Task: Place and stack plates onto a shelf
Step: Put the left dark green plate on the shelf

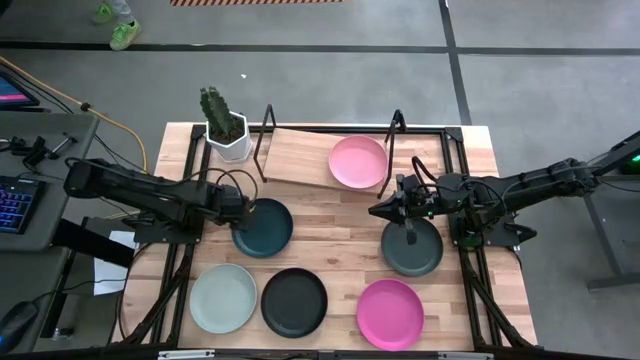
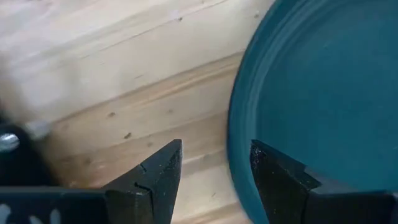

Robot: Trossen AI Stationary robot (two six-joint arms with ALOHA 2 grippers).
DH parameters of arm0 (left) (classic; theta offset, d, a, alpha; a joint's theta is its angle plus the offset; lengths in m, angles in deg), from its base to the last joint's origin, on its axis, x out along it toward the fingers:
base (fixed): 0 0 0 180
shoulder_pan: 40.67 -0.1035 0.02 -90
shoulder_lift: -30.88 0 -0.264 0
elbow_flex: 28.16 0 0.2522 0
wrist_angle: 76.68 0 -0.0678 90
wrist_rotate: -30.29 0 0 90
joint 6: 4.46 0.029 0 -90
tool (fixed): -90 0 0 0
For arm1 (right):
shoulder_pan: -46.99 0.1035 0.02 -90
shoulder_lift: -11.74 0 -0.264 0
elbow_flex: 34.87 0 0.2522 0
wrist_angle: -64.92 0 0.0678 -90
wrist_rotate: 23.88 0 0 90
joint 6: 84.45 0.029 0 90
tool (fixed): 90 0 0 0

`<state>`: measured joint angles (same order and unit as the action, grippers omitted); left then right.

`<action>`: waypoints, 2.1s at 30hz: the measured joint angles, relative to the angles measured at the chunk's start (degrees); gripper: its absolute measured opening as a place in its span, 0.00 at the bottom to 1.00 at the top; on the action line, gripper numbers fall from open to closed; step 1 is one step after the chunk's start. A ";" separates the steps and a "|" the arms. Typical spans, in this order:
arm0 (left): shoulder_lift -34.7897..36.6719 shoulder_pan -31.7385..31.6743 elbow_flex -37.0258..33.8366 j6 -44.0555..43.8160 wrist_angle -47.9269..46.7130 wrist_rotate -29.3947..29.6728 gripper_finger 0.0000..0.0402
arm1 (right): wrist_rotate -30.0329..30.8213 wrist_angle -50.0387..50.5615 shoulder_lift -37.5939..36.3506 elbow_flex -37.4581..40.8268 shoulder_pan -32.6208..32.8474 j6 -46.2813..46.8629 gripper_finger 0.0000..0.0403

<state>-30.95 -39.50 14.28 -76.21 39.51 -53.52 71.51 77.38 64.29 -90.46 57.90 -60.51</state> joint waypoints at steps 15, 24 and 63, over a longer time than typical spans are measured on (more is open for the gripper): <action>0.07 -0.05 -3.48 0.41 8.01 -1.31 0.08 | 0.55 -0.02 0.00 0.00 0.00 0.00 0.00; 3.98 0.14 6.25 6.71 5.65 -1.88 0.01 | 0.59 -0.04 0.00 0.00 0.00 0.08 0.00; -19.21 3.69 29.25 -58.20 -2.68 43.23 0.01 | 2.01 -4.95 0.00 -0.04 -0.04 4.11 0.00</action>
<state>-50.16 -35.81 43.53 -134.41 36.83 -10.29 73.52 72.43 64.29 -90.50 57.86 -56.40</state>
